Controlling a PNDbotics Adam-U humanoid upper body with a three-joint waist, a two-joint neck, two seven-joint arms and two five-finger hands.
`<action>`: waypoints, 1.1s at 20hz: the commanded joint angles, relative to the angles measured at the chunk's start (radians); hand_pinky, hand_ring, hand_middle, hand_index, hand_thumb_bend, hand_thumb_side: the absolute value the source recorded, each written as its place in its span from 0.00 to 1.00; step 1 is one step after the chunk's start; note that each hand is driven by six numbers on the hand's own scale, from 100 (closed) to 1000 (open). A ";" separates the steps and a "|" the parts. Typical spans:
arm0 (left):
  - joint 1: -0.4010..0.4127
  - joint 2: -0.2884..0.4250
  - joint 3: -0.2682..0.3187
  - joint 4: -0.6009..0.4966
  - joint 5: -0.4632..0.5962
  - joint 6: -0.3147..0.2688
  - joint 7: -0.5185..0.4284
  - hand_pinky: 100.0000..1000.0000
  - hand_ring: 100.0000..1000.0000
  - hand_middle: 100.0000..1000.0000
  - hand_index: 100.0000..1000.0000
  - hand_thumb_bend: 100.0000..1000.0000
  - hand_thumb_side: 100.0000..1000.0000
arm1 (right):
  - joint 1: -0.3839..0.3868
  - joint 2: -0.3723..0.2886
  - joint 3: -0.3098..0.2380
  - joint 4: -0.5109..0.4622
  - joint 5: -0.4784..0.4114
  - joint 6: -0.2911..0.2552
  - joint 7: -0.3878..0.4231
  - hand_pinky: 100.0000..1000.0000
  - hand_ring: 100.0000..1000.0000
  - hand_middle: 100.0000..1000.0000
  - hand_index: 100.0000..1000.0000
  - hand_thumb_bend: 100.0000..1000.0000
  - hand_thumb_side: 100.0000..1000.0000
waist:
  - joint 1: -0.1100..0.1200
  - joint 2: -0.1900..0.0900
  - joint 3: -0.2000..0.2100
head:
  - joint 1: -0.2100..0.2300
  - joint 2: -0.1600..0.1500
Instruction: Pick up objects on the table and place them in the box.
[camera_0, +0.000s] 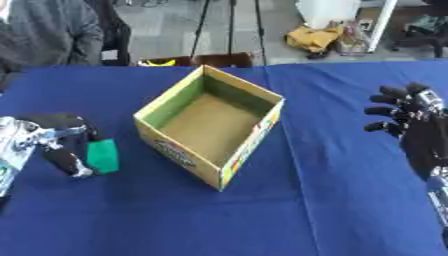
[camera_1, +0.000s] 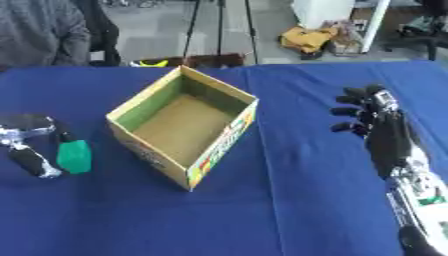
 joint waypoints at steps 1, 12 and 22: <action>-0.017 0.015 -0.001 0.006 -0.006 -0.004 0.036 0.57 0.59 0.61 0.75 0.33 0.28 | -0.017 -0.018 -0.003 -0.016 0.001 -0.002 0.001 0.52 0.70 0.71 0.83 0.00 1.00 | 0.000 -0.009 -0.002 | 0.004 -0.014; -0.069 0.018 0.008 -0.066 0.075 0.001 0.144 0.35 0.37 0.37 0.53 0.00 0.31 | -0.017 -0.019 -0.002 -0.015 0.001 -0.002 0.001 0.52 0.70 0.71 0.83 0.00 1.00 | 0.000 -0.011 -0.004 | 0.005 -0.014; -0.299 -0.005 -0.043 -0.098 0.118 -0.021 0.169 0.41 0.39 0.40 0.55 0.00 0.32 | -0.016 -0.017 0.008 -0.011 0.001 0.001 0.011 0.52 0.70 0.71 0.83 0.00 1.00 | 0.002 -0.022 -0.019 | 0.016 -0.008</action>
